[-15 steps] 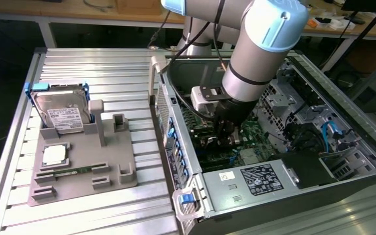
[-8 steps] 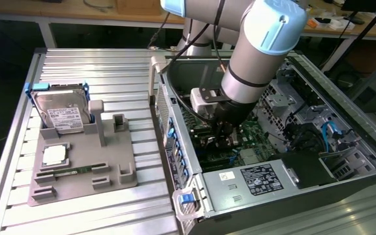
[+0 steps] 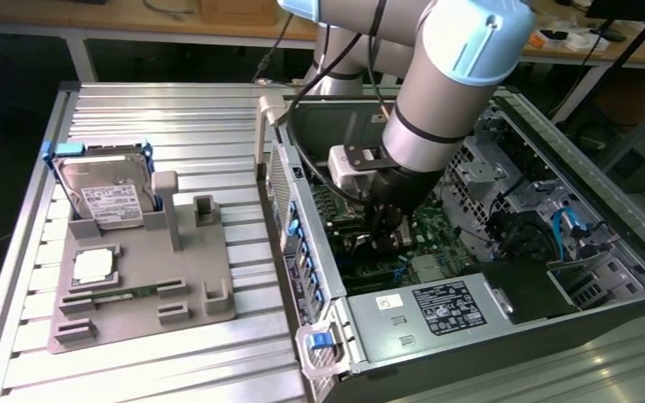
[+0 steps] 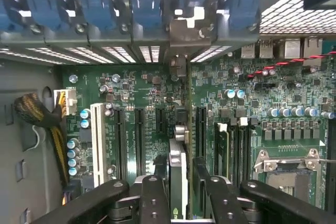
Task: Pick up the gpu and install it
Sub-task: 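Insert the gpu into the slot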
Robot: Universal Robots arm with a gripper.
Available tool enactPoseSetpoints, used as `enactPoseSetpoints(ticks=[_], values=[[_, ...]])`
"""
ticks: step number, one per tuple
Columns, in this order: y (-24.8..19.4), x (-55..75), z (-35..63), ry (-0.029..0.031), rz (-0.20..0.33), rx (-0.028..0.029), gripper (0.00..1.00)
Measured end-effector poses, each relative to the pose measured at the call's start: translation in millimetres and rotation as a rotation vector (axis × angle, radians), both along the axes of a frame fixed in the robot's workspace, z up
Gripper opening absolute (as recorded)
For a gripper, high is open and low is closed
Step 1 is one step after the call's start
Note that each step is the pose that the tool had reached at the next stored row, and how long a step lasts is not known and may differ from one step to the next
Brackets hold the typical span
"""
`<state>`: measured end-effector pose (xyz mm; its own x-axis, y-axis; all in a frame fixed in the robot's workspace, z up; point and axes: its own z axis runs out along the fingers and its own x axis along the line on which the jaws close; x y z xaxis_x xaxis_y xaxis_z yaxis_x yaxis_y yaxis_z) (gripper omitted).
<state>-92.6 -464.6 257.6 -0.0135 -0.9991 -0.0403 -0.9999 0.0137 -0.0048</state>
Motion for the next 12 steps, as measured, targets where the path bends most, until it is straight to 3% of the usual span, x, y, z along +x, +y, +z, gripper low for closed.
enactPoseSetpoints(ticks=[9, 12], values=[[0.1, 0.0, 8.1, -0.0012, 0.0, -0.0001, 0.34], [0.3, 0.0, 15.4, -0.0012, 0.0, -0.0003, 0.34]])
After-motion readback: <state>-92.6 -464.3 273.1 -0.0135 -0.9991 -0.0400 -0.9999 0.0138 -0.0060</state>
